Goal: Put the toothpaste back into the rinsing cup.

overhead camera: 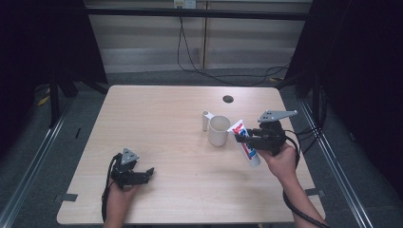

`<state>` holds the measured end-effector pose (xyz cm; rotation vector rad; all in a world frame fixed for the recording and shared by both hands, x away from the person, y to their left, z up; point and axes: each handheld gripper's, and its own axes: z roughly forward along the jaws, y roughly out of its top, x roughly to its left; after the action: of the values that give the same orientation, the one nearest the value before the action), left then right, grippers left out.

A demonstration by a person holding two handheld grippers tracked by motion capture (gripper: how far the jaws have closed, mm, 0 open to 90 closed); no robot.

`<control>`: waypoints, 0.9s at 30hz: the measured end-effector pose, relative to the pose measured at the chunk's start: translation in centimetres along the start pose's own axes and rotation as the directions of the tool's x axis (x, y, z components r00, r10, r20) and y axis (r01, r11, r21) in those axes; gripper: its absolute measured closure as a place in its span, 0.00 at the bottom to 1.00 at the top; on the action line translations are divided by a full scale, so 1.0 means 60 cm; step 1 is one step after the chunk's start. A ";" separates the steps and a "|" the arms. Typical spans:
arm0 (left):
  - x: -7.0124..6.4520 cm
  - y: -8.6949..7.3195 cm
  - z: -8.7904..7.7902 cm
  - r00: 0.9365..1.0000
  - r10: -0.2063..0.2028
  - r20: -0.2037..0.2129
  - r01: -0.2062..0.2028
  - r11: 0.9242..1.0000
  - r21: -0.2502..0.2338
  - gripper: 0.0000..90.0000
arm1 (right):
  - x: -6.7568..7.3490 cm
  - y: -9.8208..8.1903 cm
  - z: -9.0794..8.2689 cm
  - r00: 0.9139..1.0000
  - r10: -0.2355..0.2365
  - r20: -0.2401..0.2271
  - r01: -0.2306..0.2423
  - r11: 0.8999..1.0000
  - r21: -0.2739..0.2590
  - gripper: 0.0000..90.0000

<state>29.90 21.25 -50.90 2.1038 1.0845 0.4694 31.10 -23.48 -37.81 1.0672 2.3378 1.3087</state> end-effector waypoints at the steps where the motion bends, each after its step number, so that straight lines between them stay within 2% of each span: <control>1: 0.000 0.000 0.000 1.000 0.000 0.000 0.000 1.000 0.000 0.19 | 0.000 0.002 -0.001 1.000 -0.002 0.004 0.002 1.000 -0.003 0.74; 10: 0.000 0.000 0.000 1.000 0.000 -0.001 0.000 1.000 -0.001 0.20 | 0.001 0.012 0.001 1.000 -0.003 0.019 0.003 1.000 -0.025 0.74; 20: 0.000 0.000 0.000 1.000 -0.003 0.000 0.003 1.000 -0.001 0.20 | 0.003 0.031 0.001 0.999 0.005 0.036 -0.001 0.996 -0.090 0.74; 27: 0.000 0.000 0.000 1.000 -0.003 0.000 0.003 1.000 -0.001 0.20 | 0.001 0.037 -0.001 0.999 0.028 0.045 -0.021 0.991 -0.135 0.74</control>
<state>29.90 21.24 -50.90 2.1007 1.0871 0.4687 32.07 -22.75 -35.91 1.0757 2.1750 1.4122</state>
